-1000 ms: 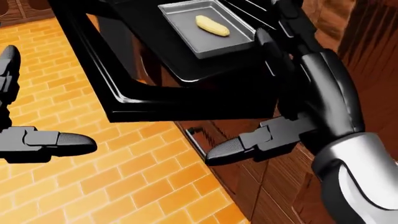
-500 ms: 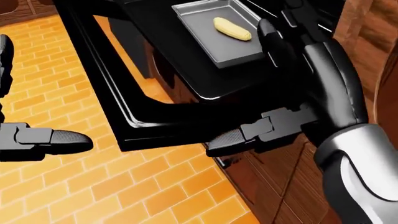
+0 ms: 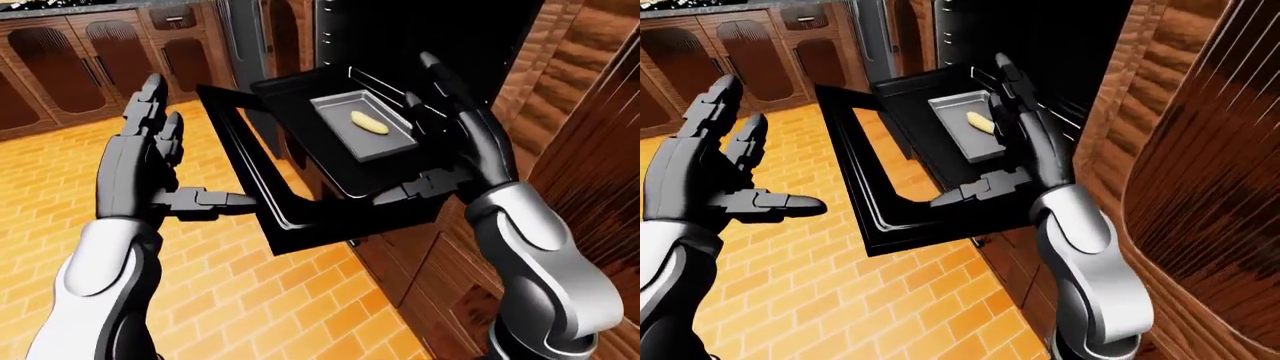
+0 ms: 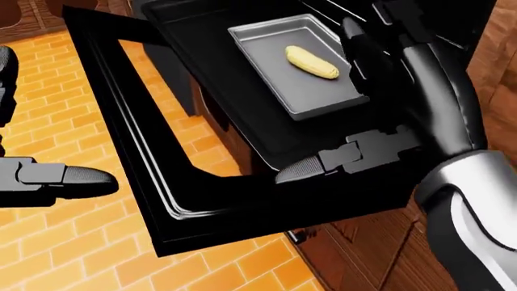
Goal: Pick the corn from the oven and place it on the plate on the counter.
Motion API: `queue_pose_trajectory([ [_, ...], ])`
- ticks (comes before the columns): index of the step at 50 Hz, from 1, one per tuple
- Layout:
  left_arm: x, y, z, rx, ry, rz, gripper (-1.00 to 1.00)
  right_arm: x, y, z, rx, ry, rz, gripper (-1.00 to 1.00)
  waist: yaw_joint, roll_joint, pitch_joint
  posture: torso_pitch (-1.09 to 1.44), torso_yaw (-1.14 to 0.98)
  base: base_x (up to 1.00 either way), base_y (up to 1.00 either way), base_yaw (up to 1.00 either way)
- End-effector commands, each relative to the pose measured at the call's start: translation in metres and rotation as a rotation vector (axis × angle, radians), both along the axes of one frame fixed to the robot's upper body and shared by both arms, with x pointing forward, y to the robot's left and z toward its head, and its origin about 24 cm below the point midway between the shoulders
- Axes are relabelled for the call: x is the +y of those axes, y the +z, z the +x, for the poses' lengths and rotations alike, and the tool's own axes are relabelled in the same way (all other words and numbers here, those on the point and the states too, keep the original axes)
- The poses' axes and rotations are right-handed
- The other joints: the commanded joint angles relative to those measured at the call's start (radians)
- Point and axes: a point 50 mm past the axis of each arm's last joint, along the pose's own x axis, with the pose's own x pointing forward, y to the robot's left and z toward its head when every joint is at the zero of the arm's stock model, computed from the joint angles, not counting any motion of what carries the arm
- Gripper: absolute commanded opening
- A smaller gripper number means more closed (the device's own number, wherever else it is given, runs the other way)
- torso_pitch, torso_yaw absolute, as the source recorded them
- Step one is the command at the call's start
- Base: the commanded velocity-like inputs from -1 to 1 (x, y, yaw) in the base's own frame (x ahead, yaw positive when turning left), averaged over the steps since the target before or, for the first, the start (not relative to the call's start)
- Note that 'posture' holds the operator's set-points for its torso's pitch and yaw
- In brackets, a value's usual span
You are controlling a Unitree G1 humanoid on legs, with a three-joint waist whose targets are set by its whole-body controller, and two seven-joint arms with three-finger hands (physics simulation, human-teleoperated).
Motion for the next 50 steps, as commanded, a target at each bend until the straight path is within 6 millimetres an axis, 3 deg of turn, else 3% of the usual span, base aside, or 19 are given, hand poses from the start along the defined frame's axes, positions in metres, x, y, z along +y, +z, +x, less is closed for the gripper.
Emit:
queue_pose_trajectory([
  [1, -0.004, 0.014, -0.005, -0.094, -0.019, 0.018, 1.00, -0.003, 0.016, -0.006, -0.102, -0.020, 0.008, 1.00, -0.004, 0.005, -0.021, 0.00, 0.00, 0.00, -0.16, 0.00],
  [6, -0.004, 0.013, -0.005, -0.093, -0.018, 0.017, 1.00, -0.002, 0.014, -0.006, -0.098, -0.019, 0.006, 1.00, 0.000, -0.046, -0.014, 0.00, 0.00, 0.00, -0.25, 0.00],
  [8, -0.004, 0.014, -0.004, -0.095, -0.019, 0.016, 1.00, -0.003, 0.015, -0.006, -0.100, -0.019, 0.006, 1.00, -0.001, -0.114, -0.027, 0.00, 0.00, 0.00, -0.28, 0.00],
  [9, -0.005, 0.012, -0.003, -0.091, -0.022, 0.016, 1.00, -0.002, 0.015, -0.006, -0.096, -0.003, 0.030, 1.00, -0.013, -0.090, -0.016, 0.00, 0.00, 0.00, -0.09, 0.00],
  [10, -0.006, 0.011, -0.003, -0.090, -0.023, 0.016, 1.00, 0.000, 0.016, -0.009, -0.091, 0.024, 0.056, 1.00, 0.002, -0.095, 0.019, 0.00, 0.00, 0.00, 0.00, 0.00],
  [11, -0.006, 0.011, -0.002, -0.090, -0.023, 0.014, 1.00, 0.000, 0.016, -0.008, -0.087, 0.024, 0.056, 1.00, 0.007, -0.104, 0.001, 0.00, 0.00, 0.00, 0.00, 0.28],
  [14, -0.007, 0.011, -0.002, -0.091, -0.024, 0.014, 1.00, 0.000, 0.017, -0.008, -0.088, 0.031, 0.060, 1.00, 0.018, -0.097, 0.003, 0.00, 0.00, 0.00, 0.00, 0.95],
  [24, -0.006, 0.019, -0.004, -0.097, -0.027, 0.025, 1.00, -0.003, 0.025, -0.004, -0.105, -0.013, 0.045, 1.00, -0.022, -0.025, 0.001, 0.00, 0.00, 0.00, 0.00, 0.85],
  [27, -0.006, 0.019, -0.004, -0.097, -0.026, 0.025, 1.00, -0.006, 0.027, -0.001, -0.110, -0.033, 0.047, 1.00, -0.031, 0.026, -0.016, 0.00, 0.00, 0.00, 0.00, 0.00],
  [28, -0.006, 0.018, -0.003, -0.095, -0.026, 0.025, 1.00, -0.007, 0.028, -0.001, -0.111, -0.039, 0.049, 1.00, -0.028, -0.004, 0.013, 0.00, 0.00, 0.00, 0.00, 0.00],
  [29, -0.007, 0.019, -0.003, -0.094, -0.028, 0.028, 1.00, -0.008, 0.028, 0.000, -0.114, -0.046, 0.049, 1.00, -0.032, -0.007, 0.012, 0.00, 0.00, 0.00, 0.00, 0.00],
  [32, -0.006, 0.020, -0.003, -0.097, -0.025, 0.027, 1.00, -0.010, 0.030, 0.004, -0.112, -0.070, 0.046, 1.00, -0.035, -0.021, 0.006, 0.00, 0.00, 0.01, 0.00, 0.00],
  [33, -0.005, 0.018, -0.002, -0.094, -0.023, 0.027, 1.00, -0.011, 0.030, 0.005, -0.108, -0.074, 0.050, 1.00, -0.030, -0.015, -0.019, 0.00, 0.00, 0.19, 0.00, 0.00],
  [35, -0.005, 0.019, -0.003, -0.095, -0.021, 0.029, 1.00, -0.010, 0.031, 0.006, -0.110, -0.073, 0.048, 1.00, -0.019, -0.007, 0.015, 0.00, 0.00, 0.25, 0.00, 0.00],
  [38, -0.004, 0.021, -0.003, -0.099, -0.022, 0.029, 1.00, -0.010, 0.034, 0.008, -0.115, -0.076, 0.044, 1.00, -0.010, -0.022, 0.027, 0.00, 0.00, 0.40, 0.00, 0.00],
  [41, -0.004, 0.022, -0.005, -0.100, -0.021, 0.028, 1.00, -0.010, 0.036, 0.007, -0.119, -0.076, 0.044, 1.00, 0.000, -0.052, 0.039, 0.00, 0.00, 0.46, 0.00, 0.00],
  [44, -0.004, 0.022, -0.006, -0.102, -0.020, 0.025, 1.00, -0.010, 0.039, 0.007, -0.126, -0.076, 0.041, 1.00, 0.000, -0.121, 0.021, 0.00, 0.00, 0.47, 0.00, 0.00],
  [45, -0.004, 0.022, -0.006, -0.102, -0.019, 0.025, 1.00, -0.010, 0.040, 0.007, -0.127, -0.078, 0.041, 1.00, 0.002, -0.090, 0.036, 0.00, 0.00, 0.47, 0.00, 0.00],
  [50, 0.000, 0.028, -0.008, -0.110, -0.013, 0.027, 1.00, -0.009, 0.043, 0.007, -0.133, -0.077, 0.043, 1.00, -0.003, -0.073, 0.022, 0.00, 0.00, 0.47, 0.00, 0.00],
])
